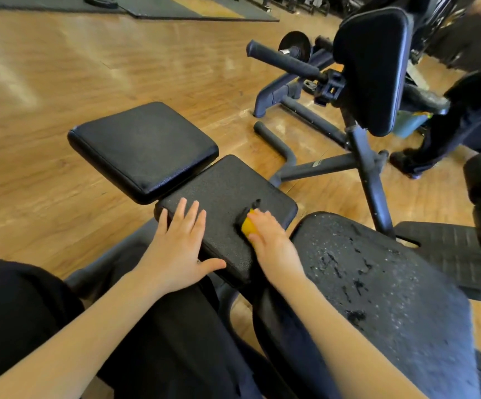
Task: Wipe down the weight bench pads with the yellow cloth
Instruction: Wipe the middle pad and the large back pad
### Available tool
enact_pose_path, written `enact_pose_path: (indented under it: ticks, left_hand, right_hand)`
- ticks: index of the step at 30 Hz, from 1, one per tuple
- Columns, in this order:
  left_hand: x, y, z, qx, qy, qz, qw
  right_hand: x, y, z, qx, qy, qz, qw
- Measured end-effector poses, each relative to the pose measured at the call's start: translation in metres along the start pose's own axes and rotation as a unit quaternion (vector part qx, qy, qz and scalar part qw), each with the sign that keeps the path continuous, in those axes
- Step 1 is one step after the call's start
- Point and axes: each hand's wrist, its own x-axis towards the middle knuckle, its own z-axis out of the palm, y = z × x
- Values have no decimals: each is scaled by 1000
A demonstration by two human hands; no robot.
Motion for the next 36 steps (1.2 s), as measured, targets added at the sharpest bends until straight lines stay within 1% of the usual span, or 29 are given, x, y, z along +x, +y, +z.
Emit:
enact_pose_path:
  ticks: [2,3,5,7,9,12,15,16,18,19,20,21,22,23,24,25,26,28,29,30,34,36]
  left_hand:
    - [0,1,4,6,-1,14,1000]
    - [0,2,5,12,-3,18,1000]
    - [0,2,8,30,1,22,999]
    - [1,3,11,44,17,18,999]
    - [0,5,12,52,15,15,998]
    - [3,7,9,48,3,14,999]
    - [7,6,7,29,-2,18,999]
    - [8,6,7,30,-5,19,999]
    - [8,5,6,37,-7,23,999]
    - [8,5,6,37,-5,26,999]
    - [7,4,7,36,-5,28,999]
    - [7,4,6,30,-1,31,999]
    - [6,5,6,22,3,36,999]
    - [5,7,6,13,10,45,999]
    - [3,11,7,9,15,61,998]
    - [1,16,9,6,22,80,997]
    - [-1,21,11,4,26,98,995]
    - [-5,30,16,7,21,127,992]
    - [-6,33,17,12,18,133,991]
    - [-6,34,18,15,19,136,990]
    - [-4,37,19,11,16,122,992]
    - [-3,38,18,16,11,125,992]
  right_hand:
    - [29,24,-7,11,46,85,995]
    - [41,32,-12,11,57,113,992]
    - [60,41,-22,-7,52,139,989]
    - [66,40,-26,-35,29,135,990]
    - [58,33,-26,-72,8,107,992]
    - [28,19,-18,-65,-3,55,996]
    - [-4,-3,-7,-116,-8,-40,992]
    - [-13,-11,-7,-125,-21,-67,990]
    - [-26,-19,-14,-111,-83,-91,986]
    - [-29,-19,-23,-71,-107,-85,988]
    - [-30,-16,-33,-25,-108,-64,992]
    - [-29,-10,-46,11,-90,-29,995]
    - [-23,1,-58,29,-52,17,998]
    - [-15,14,-70,17,-15,55,998]
    - [-6,29,-80,-21,6,81,997]
    - [4,45,-88,-67,-2,99,993]
    - [12,60,-94,-111,-33,110,987]
    - [23,84,-98,-152,-112,98,977]
    - [24,92,-95,-150,-136,88,975]
    - [23,97,-91,-141,-138,80,977]
    - [14,90,-76,-85,-65,80,991]
    - [5,78,-67,-72,-50,61,994]
